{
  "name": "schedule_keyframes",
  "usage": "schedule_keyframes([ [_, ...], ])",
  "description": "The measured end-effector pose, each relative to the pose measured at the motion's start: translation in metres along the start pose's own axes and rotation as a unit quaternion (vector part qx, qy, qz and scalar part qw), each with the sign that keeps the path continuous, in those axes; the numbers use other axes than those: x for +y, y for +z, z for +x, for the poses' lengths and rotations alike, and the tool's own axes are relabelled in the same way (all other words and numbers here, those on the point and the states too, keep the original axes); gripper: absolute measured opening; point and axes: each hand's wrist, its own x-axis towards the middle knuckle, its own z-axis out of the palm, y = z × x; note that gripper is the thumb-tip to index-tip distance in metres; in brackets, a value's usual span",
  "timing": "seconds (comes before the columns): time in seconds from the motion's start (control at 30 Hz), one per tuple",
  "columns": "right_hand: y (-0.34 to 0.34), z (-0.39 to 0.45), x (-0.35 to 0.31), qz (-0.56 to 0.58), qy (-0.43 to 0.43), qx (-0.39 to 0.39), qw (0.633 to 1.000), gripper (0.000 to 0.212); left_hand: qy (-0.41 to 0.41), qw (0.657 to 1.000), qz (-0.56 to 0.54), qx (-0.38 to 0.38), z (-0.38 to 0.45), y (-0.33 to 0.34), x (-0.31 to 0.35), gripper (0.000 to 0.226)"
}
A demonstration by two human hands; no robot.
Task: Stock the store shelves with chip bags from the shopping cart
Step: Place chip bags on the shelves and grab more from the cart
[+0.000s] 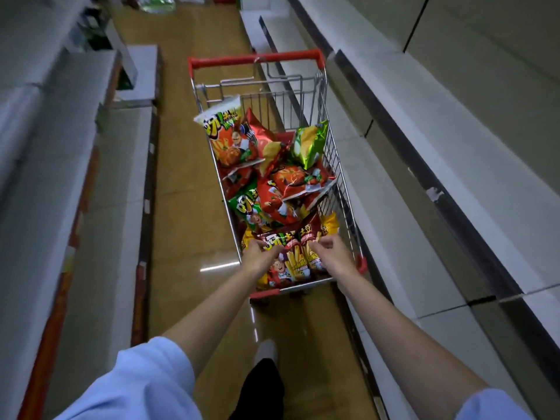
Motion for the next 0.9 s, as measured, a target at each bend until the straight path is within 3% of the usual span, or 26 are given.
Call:
schedule_keyframes([
  [0.3,0.03,0.089,0.029,-0.055,0.092,0.025,0.994,0.042,-0.107,0.994,0.03,-0.018,0.098,0.015,-0.02,0.066],
  [0.43,0.035,0.116,0.045,-0.071,0.14,0.061,0.986,0.062,-0.152,0.987,0.025,-0.032,0.126,0.027,-0.036,0.083],
  [0.53,0.034,0.131,0.054,-0.086,0.157,0.042,0.983,0.075,-0.171,0.984,0.025,-0.047,0.135,0.032,-0.039,0.054],
  [0.6,0.037,0.142,0.06,-0.067,0.159,0.015,0.985,0.08,-0.178,0.983,-0.007,-0.047,0.141,0.035,-0.042,0.05],
  [0.73,0.046,0.158,0.069,-0.107,0.158,-0.006,0.982,0.089,-0.204,0.976,-0.045,-0.054,0.152,0.037,-0.048,0.07],
  [0.83,0.049,0.165,0.074,-0.146,0.163,-0.002,0.976,0.092,-0.204,0.974,-0.052,-0.082,0.164,0.037,-0.062,0.102],
  [0.9,0.049,0.167,0.078,-0.156,0.154,-0.001,0.976,0.087,-0.195,0.973,-0.08,-0.095,0.166,0.035,-0.064,0.097],
])
